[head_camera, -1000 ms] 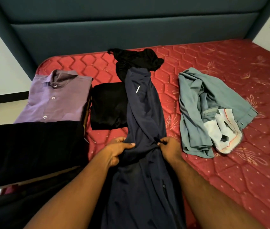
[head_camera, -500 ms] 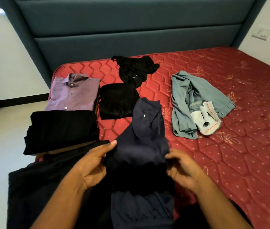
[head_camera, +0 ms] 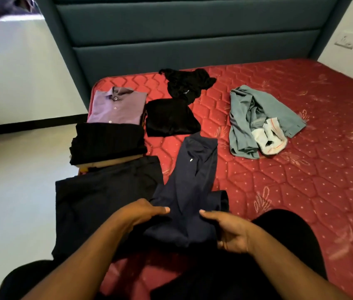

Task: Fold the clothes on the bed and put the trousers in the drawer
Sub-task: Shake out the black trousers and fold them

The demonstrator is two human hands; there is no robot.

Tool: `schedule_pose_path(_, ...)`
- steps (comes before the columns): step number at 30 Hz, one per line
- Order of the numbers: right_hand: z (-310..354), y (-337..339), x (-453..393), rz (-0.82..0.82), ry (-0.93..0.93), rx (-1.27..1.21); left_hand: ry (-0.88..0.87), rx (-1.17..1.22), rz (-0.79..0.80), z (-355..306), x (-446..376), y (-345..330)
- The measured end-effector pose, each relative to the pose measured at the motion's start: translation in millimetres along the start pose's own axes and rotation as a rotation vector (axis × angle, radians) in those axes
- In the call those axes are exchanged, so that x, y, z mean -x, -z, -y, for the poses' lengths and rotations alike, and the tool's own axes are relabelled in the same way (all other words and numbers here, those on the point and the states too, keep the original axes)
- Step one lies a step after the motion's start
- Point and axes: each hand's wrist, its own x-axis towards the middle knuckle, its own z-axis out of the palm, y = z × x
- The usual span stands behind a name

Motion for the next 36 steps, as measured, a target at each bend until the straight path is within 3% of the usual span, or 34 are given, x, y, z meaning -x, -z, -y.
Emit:
schedule_pose_path(2,-6.2,-0.1,0.7,-0.013,0.012,-0.043,-0.008,0.076,0.048,14.8,7.2,-8.7)
schedule_pose_path(5,-5.4,-1.9,1.8,-0.112,0.093,-0.045,-0.039,0.391,0.158,19.7,21.3,-16.1)
schedule_pose_path(9,26.3,-4.1,15.5,-0.328,0.556,-0.022,-0.228,0.761,0.212,2.0,37.5,1.6)
schedule_pose_path(11,53.2,-8.7,31.5,-0.358,0.754,0.037,-0.37,0.86,0.246,-23.3,51.4,20.9)
schedule_pose_path(14,110.2,-21.4,69.0,-0.319,0.938,0.084,-0.517,0.881,0.285,-77.8,68.8,57.3)
schedule_pose_path(17,172.3,-32.5,108.0,-0.194,1.028,-0.058,-0.504,0.839,0.24,-145.8,89.2,96.1)
schedule_pose_path(20,234.5,-43.5,142.8,-0.096,1.025,-0.148,-0.564,0.73,0.13,-218.8,117.1,136.5)
schedule_pose_path(24,313.2,-58.3,192.4,-0.138,1.024,-0.056,-0.686,0.726,0.021,-291.9,164.0,183.1)
schedule_pose_path(28,353.8,-70.9,226.4,-0.158,1.036,-0.011,-0.732,0.764,-0.132,-332.3,192.7,213.8)
schedule_pose_path(31,363.6,-78.2,236.6,-0.19,1.08,0.11,-0.743,0.685,-0.147,-347.1,202.3,227.1)
schedule_pose_path(36,367.7,-75.4,245.1,-0.227,1.237,0.056,-0.759,0.619,-0.199,-348.4,207.7,230.4)
